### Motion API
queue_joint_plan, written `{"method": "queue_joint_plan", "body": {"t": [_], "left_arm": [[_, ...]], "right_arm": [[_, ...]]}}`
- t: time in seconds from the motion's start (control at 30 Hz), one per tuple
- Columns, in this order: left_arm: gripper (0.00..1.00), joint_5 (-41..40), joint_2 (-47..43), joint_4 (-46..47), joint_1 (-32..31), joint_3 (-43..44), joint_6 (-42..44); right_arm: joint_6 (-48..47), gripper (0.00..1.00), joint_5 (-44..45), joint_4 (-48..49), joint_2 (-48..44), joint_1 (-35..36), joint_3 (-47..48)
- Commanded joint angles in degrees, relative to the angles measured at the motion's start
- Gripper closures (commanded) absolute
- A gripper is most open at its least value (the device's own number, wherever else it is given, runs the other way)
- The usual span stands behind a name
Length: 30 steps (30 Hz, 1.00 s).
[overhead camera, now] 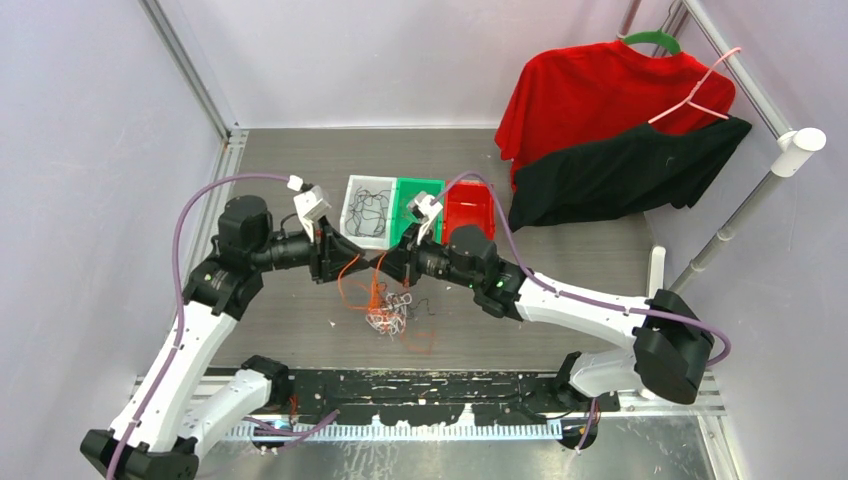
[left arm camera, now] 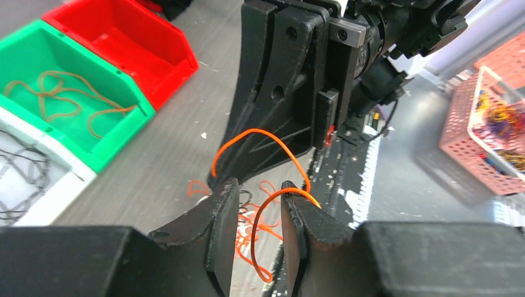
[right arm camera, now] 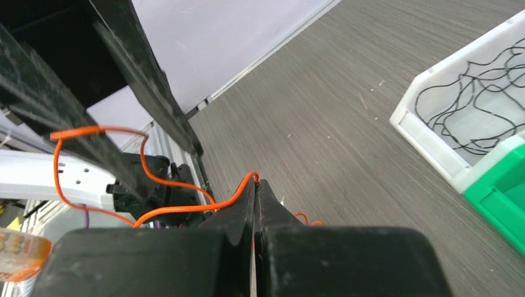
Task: Untangle the cables
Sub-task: Untie the cable.
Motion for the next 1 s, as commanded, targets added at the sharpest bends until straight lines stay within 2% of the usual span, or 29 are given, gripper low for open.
{"method": "queue_joint_plan", "body": {"t": [0.0,0.1,0.43,0.8,0.9,0.97], "left_arm": [[0.67,6.56,0.5,-0.28,-0.18,1.43,-4.28],[0.66,7.7,-1.67,3.45,-0.22,-2.15,-9.13],[0.61,2.13,-4.02,9.09,-0.13,-7.13,-16.39],[0.59,-8.44,-3.82,11.76,-0.13,-8.9,-13.55],[0.6,-7.86,-3.5,12.47,-0.13,-8.65,-13.74],[0.65,-5.23,-2.85,13.12,-0.21,-8.63,-14.89]], "right_arm": [[-4.22,0.99,6.8,-6.92,-0.42,1.43,6.47],[-8.59,0.99,15.45,-14.29,0.6,3.69,9.94],[-12.63,0.99,27.99,-25.03,3.01,7.85,16.36],[-10.88,0.99,28.16,-23.93,3.52,11.0,17.91],[-10.28,0.99,27.74,-23.52,3.55,11.12,17.77],[-10.24,0.99,27.46,-23.49,3.84,11.27,18.05]]}}
